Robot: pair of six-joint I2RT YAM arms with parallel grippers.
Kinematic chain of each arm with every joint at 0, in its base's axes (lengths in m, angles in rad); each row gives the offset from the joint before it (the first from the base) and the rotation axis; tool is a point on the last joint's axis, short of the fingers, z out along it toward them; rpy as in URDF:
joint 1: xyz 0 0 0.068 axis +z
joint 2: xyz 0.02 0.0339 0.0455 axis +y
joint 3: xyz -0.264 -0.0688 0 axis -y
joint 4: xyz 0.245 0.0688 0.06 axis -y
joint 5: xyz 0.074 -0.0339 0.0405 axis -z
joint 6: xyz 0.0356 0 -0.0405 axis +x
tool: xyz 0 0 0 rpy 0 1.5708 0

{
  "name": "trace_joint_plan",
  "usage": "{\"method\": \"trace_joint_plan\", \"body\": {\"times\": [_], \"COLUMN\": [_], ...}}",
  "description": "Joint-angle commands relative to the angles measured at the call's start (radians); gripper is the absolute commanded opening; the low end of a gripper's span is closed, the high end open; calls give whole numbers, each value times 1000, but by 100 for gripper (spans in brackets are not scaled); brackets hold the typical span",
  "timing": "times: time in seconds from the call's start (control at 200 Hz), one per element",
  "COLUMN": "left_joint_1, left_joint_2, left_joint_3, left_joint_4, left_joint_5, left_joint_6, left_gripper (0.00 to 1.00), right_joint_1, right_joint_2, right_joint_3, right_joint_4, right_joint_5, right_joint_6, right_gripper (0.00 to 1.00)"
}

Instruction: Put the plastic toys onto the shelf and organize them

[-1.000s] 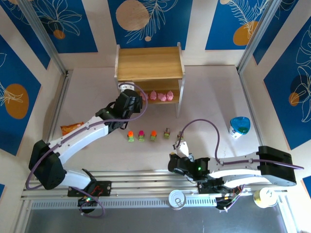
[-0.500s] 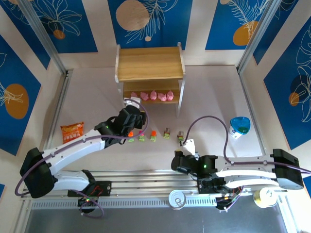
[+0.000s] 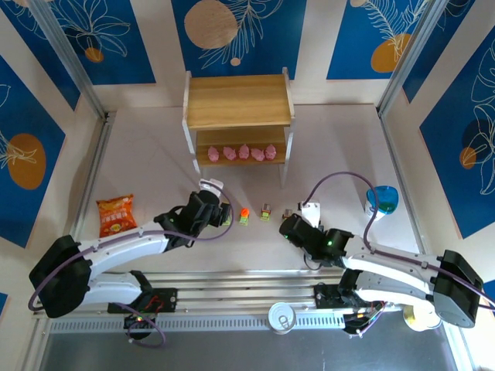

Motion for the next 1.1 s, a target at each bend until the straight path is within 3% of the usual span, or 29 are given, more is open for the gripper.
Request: {"method": "trace_joint_plan", "body": {"times": [0.0,0.225,0.4,1.095], "left_joint_1": [-5,5,44,90], "left_joint_2": [-8,-5,-49,-43], "left_joint_3": [-47,-115,-129,-121], "left_joint_4": [124,225,209,183], "left_joint_5": [20,42,82,143], "left_joint_6": [34,47,18,1], "left_gripper": [76,79,81,83], "right_joint_1": [-13,-16,-52,-175], "right_joint_2": [33,199,312,449], "right_joint_3": [25,114,160,220], "right_joint_4": [72,116,133,150], "right_joint_5": [-37,-20,-33,-110], "right_joint_6": [-28,-13,-5,-19], "right_gripper": [49,50,50,47]}}
